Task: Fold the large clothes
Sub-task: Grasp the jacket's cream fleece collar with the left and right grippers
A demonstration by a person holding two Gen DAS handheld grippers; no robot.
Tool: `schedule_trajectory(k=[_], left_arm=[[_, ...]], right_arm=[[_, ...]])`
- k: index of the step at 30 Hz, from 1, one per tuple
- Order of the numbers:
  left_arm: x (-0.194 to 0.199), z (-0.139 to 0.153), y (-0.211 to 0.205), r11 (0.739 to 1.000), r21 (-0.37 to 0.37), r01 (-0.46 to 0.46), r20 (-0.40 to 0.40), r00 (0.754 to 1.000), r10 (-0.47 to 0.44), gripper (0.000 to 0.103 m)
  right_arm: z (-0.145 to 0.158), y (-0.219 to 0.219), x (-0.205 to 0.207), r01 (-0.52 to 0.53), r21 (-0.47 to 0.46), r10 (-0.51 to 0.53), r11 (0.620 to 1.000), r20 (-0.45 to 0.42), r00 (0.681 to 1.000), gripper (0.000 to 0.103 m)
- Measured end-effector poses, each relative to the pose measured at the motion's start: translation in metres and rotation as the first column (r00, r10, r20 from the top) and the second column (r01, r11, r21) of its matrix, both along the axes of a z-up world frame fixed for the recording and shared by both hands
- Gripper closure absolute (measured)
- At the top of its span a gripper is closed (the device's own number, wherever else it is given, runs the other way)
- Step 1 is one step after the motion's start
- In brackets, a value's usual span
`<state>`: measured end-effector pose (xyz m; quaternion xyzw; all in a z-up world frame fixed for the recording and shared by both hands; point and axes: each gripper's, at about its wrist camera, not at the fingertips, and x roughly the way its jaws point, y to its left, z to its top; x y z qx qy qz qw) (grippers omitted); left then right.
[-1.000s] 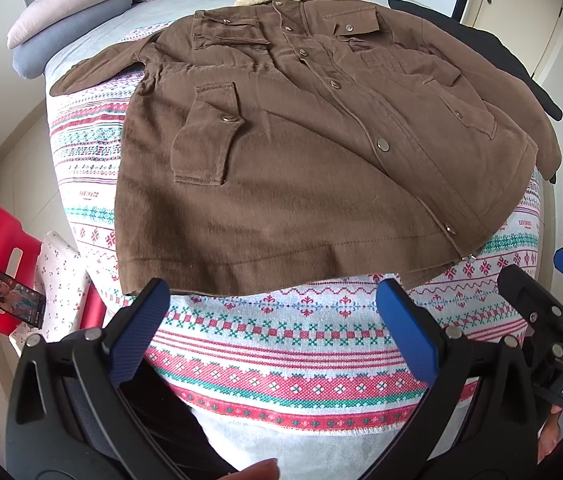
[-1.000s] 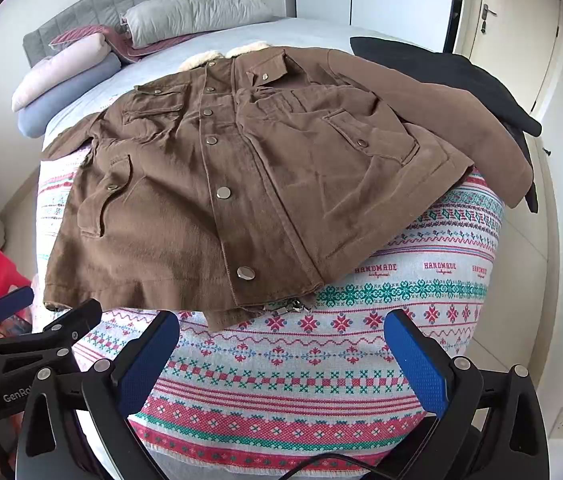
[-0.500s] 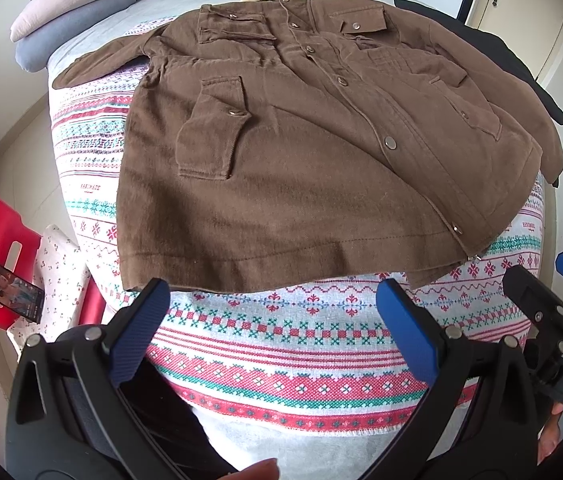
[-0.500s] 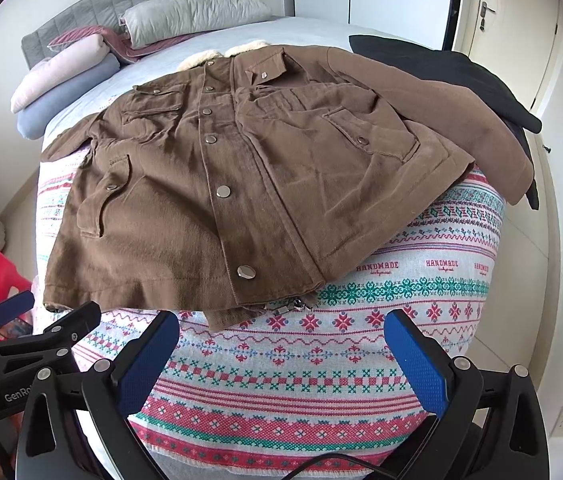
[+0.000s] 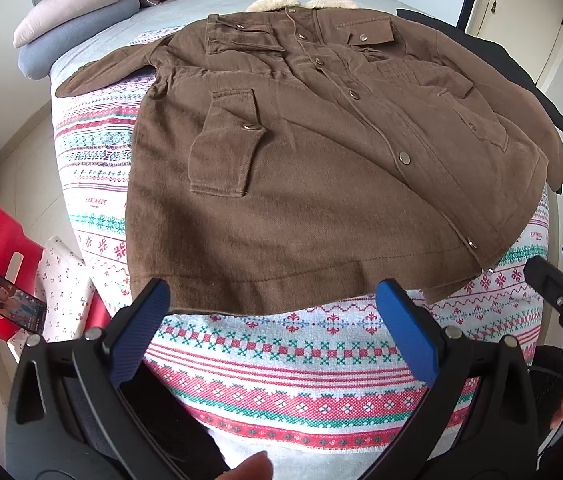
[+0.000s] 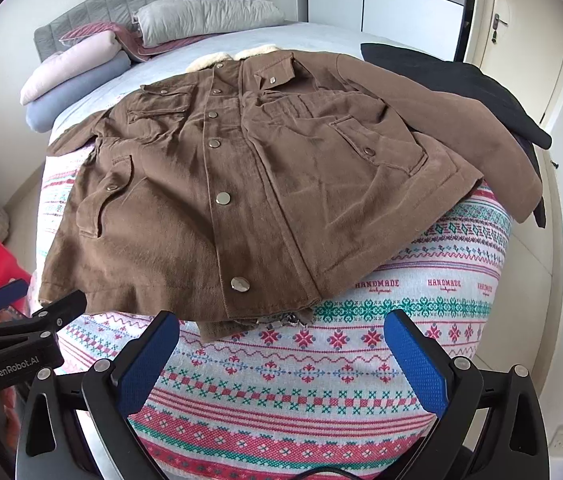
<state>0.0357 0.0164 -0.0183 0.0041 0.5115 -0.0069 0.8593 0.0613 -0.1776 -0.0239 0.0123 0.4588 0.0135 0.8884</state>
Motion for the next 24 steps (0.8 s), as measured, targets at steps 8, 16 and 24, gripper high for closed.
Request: schedule_trajectory(k=[8,16,24], left_arm=[[0.018,0.010,0.047,0.992,-0.125,-0.006,-0.027,1.000,0.003,0.000],[0.041,-0.011,0.118,0.969,-0.229,-0.090,-0.049,0.995,0.081,0.001],[0.063,-0.063,0.139,0.883,-0.454,-0.115,-0.191,0.981,0.030,0.016]], right_arm=[[0.010,-0.047,0.024,-0.073,0.023,0.073,0.997,0.002,0.997,0.000],[0.015,-0.135,0.075,-0.049,0.021,0.048,0.999,0.032,0.998,0.000],[-0.024,-0.202,0.148,0.015,0.090,-0.012,0.996,-0.037,0.999,0.001]])
